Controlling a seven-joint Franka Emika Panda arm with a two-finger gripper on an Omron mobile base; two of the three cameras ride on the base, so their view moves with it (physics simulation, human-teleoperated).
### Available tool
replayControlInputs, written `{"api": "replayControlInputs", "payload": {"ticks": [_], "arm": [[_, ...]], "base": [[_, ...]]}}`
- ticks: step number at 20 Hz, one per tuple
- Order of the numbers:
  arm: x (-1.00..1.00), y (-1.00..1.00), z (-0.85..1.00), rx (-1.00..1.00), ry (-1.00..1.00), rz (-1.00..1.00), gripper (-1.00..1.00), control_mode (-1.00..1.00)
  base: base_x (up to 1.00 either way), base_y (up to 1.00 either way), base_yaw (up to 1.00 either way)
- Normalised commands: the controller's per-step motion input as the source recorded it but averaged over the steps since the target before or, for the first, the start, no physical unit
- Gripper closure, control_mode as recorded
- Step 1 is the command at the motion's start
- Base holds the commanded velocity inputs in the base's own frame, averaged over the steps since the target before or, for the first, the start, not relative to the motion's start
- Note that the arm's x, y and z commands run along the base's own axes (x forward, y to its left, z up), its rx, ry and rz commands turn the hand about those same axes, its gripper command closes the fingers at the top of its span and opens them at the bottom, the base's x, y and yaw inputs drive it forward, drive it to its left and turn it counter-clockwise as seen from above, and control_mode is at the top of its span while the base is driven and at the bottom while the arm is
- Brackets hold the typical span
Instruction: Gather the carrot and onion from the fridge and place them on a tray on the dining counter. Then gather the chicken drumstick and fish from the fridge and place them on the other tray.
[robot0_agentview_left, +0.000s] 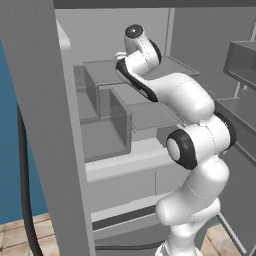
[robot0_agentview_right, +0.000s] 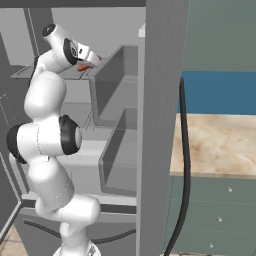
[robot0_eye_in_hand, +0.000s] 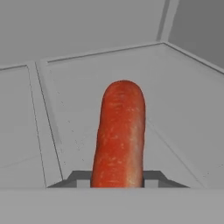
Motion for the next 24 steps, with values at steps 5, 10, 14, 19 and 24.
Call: {"api": "replayControlInputs", "payload": {"ticks": [5, 10, 14, 19, 24], "arm": [[-1.0, 0.06, 0.0, 0.05, -0.28, 0.0, 1.0, -1.0], [-0.99, 0.0, 0.53, 0.05, -0.03, 0.05, 1.0, -1.0], [-0.96, 0.0, 0.54, 0.04, 0.02, 0.06, 1.0, -1.0], [-0.94, 0.0, 0.33, 0.01, 0.05, 0.07, 1.0, -1.0], [-0.96, 0.0, 0.18, 0.0, 0.11, 0.11, 1.0, -1.0]], "base": [[0.0, 0.0, 0.0], [0.0, 0.0, 0.0], [0.0, 0.0, 0.0], [0.0, 0.0, 0.0], [0.0, 0.0, 0.0]]}}
